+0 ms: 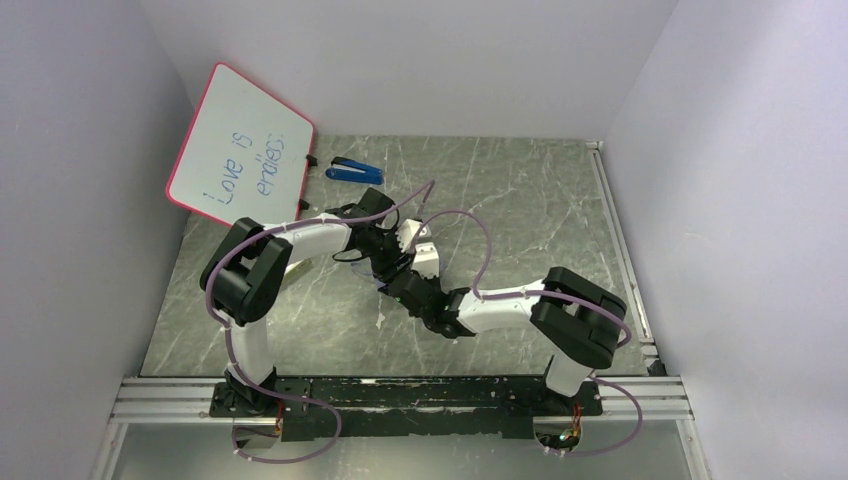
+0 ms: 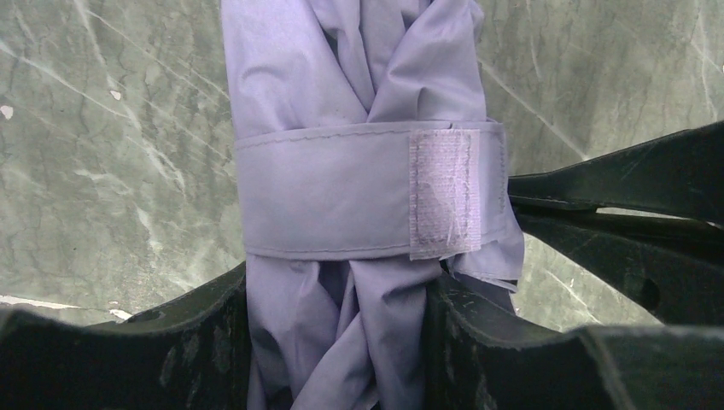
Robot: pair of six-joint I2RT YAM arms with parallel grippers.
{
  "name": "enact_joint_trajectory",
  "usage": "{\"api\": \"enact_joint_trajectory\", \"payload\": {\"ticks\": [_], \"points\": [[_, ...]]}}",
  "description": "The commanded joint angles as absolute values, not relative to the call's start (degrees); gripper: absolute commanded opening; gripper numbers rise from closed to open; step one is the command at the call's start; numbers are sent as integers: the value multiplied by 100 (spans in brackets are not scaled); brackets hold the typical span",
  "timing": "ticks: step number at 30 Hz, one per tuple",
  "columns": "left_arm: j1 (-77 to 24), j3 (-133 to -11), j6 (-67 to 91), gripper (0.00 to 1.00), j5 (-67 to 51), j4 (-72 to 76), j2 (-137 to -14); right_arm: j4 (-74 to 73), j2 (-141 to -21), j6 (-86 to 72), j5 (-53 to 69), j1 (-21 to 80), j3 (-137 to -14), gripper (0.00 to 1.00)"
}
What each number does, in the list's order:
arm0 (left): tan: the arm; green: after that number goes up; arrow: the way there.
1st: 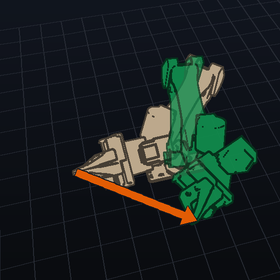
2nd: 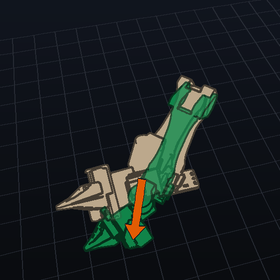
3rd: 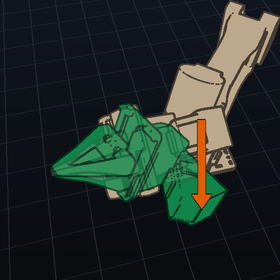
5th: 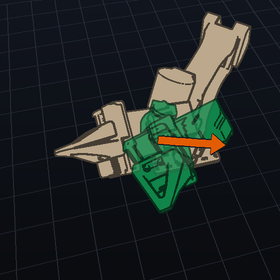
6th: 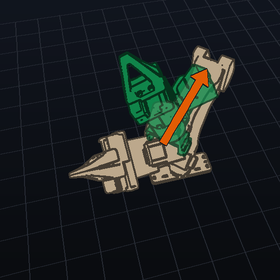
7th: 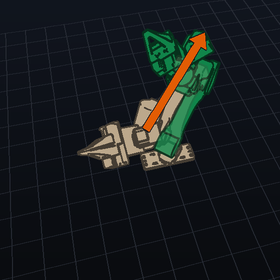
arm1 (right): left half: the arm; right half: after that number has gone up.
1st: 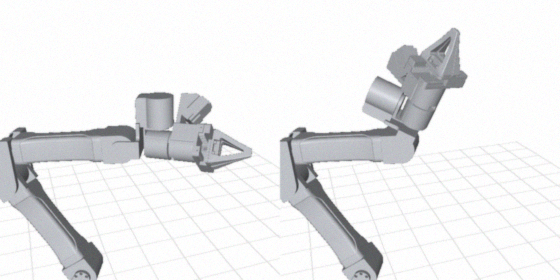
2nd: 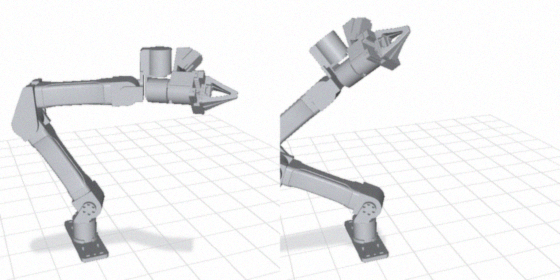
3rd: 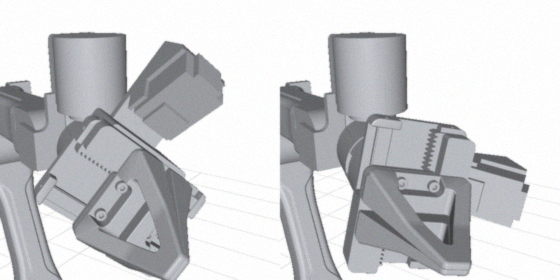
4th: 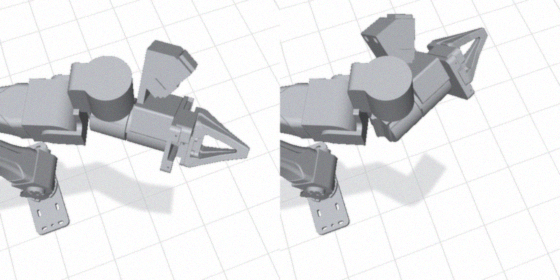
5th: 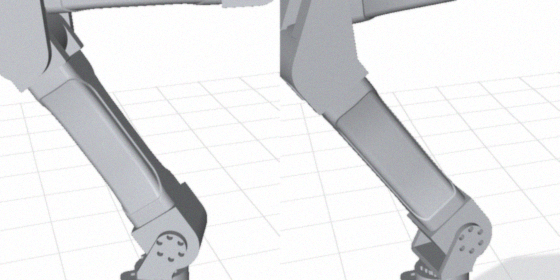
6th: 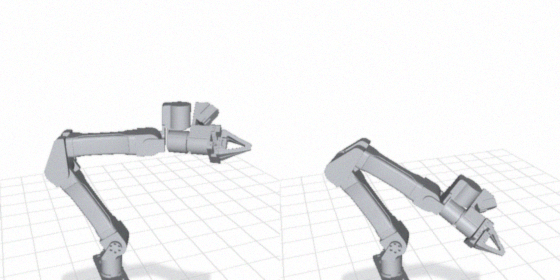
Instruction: Put away the umbrella
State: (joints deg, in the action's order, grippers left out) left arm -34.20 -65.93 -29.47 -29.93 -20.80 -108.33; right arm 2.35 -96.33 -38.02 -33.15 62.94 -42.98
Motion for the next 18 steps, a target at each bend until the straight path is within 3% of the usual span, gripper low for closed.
{"api": "enact_joint_trajectory", "payload": {"ticks": [1, 18], "points": [[-3349, -6395, -2954, 5, -1958, -2305, -11167, -854, -9620, -3668, -2880, 6169, -3889, 0], [-3349, -6354, -2666, 5, -1429, -2001, -11083, -1211, -8117, -4354, -1533, 6148, -2682, 0]]}}
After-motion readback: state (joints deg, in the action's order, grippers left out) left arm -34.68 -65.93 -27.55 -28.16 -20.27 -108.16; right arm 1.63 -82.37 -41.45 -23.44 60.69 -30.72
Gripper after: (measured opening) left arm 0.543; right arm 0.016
